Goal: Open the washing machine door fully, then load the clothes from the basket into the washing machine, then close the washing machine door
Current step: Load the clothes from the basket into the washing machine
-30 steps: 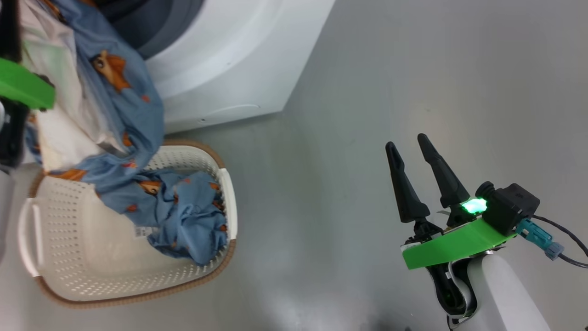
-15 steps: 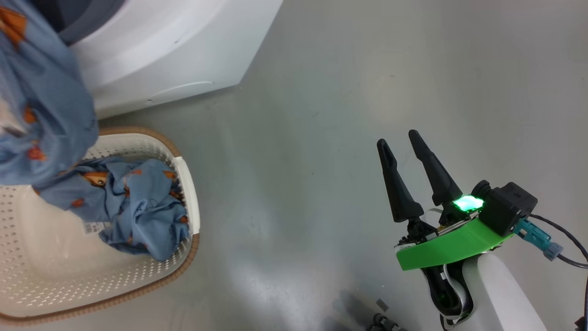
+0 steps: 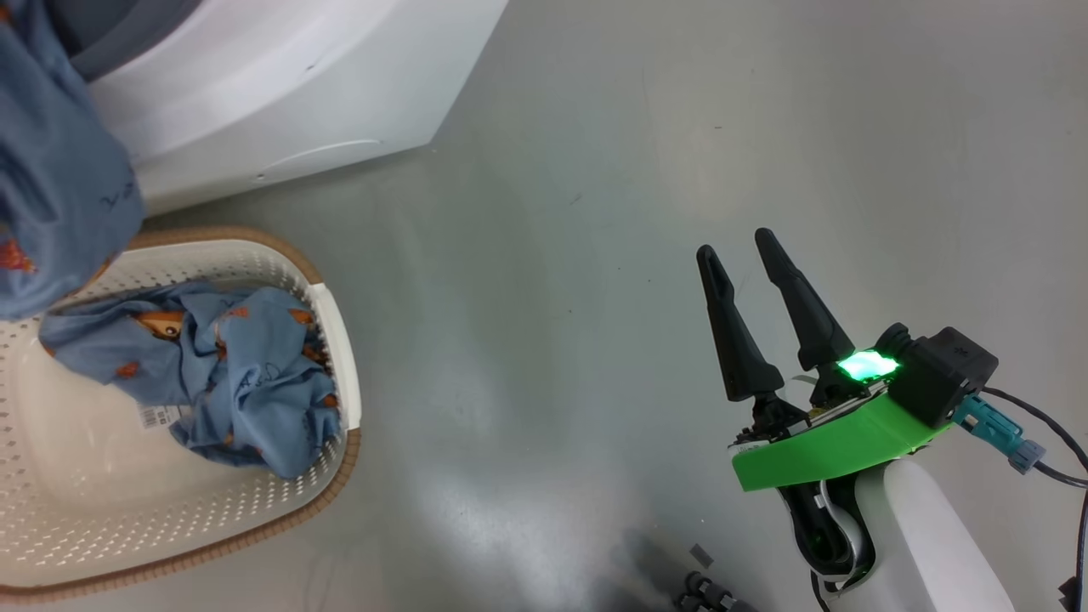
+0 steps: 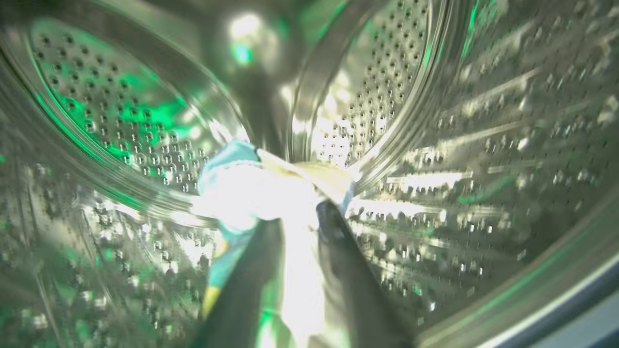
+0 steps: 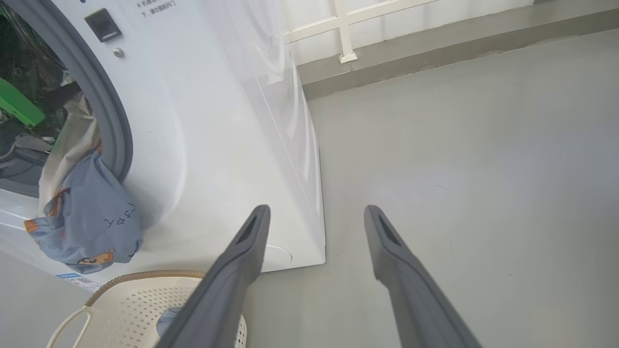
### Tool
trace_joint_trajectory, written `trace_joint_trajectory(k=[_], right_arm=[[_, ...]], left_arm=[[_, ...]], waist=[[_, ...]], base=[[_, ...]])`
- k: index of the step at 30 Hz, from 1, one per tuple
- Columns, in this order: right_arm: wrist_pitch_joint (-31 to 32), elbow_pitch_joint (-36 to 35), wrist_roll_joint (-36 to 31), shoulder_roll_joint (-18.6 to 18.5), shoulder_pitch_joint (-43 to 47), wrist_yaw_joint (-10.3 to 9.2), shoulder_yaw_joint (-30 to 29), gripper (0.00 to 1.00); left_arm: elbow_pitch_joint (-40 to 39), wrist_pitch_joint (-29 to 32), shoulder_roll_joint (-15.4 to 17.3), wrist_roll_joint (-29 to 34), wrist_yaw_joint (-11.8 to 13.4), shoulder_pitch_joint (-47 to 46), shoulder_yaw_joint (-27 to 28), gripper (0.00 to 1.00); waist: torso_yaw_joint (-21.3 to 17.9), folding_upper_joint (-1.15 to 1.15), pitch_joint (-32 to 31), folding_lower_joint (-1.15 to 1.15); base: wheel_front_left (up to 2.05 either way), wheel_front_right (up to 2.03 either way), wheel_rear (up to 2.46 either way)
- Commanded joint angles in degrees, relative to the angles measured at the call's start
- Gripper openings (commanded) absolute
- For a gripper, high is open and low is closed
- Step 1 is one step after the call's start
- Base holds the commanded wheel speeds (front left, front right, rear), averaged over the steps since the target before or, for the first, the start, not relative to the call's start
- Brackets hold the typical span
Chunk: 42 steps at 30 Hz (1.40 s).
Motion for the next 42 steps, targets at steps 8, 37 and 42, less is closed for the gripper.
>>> trace_joint_trajectory(k=[8,37,42], right_arm=[[-0.27,-0.51,0.31,0.02,0.05,0.09,1.3,1.0],[-0.27,0.5,-1.43,0.02,-0.47,0.09,-1.07,1.0],[-0.27,0.82,-2.31,0.02,-0.78,0.09,-1.26,1.0]], left_arm=[[3.62,0.17,0.61,-1.2,-1.16,-1.26,-1.94,1.0],[-31.69,-0.58,3.11,4.17,0.28,29.11,7.45,1.0],[-39.61,-0.59,2.11,4.56,1.15,37.47,12.32,1.0]], waist=[[1.46,0.0,-0.26,0.0],[7.61,0.0,-3.0,0.0],[9.0,0.0,-3.35,0.0]], base=[[0.0,0.0,0.0],[0.0,0.0,0.0],[0.0,0.0,0.0]])
